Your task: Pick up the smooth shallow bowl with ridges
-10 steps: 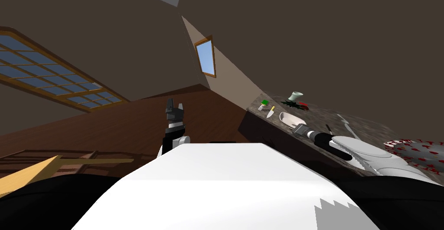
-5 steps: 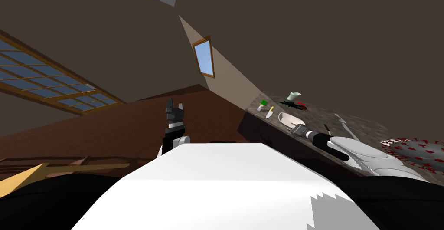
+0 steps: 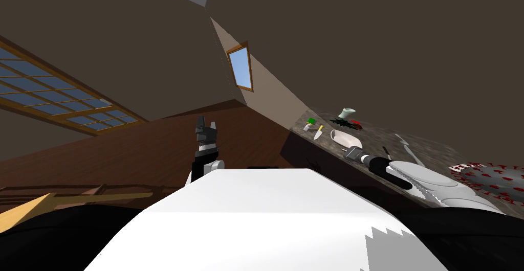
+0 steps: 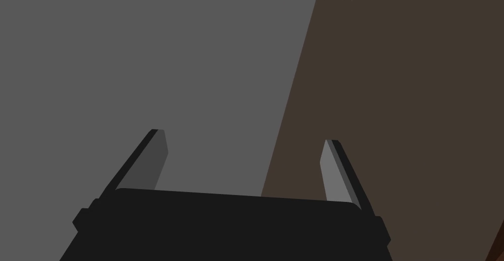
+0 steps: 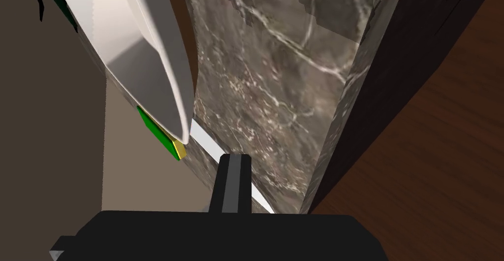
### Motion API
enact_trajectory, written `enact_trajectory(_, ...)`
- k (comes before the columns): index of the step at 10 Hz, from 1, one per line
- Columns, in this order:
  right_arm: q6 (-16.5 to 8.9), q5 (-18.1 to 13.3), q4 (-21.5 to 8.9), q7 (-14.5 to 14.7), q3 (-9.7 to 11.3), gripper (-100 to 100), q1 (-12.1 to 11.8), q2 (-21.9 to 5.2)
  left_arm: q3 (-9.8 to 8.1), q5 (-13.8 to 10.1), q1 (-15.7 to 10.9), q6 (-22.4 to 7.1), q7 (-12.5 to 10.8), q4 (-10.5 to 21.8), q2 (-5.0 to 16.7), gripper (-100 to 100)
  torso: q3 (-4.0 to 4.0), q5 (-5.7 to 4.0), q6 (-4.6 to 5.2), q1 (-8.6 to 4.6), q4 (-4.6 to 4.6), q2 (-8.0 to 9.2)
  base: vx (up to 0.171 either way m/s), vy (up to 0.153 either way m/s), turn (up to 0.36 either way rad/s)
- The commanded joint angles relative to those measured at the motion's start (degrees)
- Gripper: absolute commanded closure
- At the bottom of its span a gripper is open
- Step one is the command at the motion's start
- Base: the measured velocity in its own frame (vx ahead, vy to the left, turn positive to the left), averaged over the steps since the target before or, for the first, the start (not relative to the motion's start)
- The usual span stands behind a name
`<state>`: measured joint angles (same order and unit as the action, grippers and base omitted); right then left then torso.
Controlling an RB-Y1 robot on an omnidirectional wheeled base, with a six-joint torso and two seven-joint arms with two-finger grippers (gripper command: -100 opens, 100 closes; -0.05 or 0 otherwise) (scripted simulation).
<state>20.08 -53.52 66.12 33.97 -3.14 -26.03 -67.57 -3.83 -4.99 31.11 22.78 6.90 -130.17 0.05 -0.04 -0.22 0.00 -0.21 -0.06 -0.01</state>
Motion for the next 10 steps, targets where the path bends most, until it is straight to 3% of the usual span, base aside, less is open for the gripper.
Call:
enact_trajectory(1,-0.6,0.6,2.0,-0.1,-0.5,-100,0.3,-0.3,0.00,0.0,0.0,0.0,0.0,0.0,0.0,0,0.00,0.00,0.00,0.00,0.00,0.00,-0.070,-0.005,-0.039)
enact_trajectory(4,-2.2,1.8,6.0,-0.4,-1.6,-100,1.0,-0.7,-0.01,0.0,0.0,0.0,0.0,0.0,0.0,0,0.31,-0.07,0.03,-0.39,0.12,0.52,-0.131,-0.091,-0.030)
enact_trajectory(8,-3.5,2.7,10.1,-0.6,-2.8,-100,1.2,-1.3,0.00,0.0,0.0,0.0,0.0,0.0,0.0,0,0.08,-0.05,0.01,-0.23,0.04,0.13,-0.040,-0.070,-0.013)
enact_trajectory(10,-2.2,1.8,6.6,-0.9,-2.3,-100,0.4,-1.0,0.00,0.0,0.0,0.0,0.0,0.0,0.0,0,-0.05,-0.08,0.01,-0.26,-0.02,-0.11,0.091,-0.039,0.024)
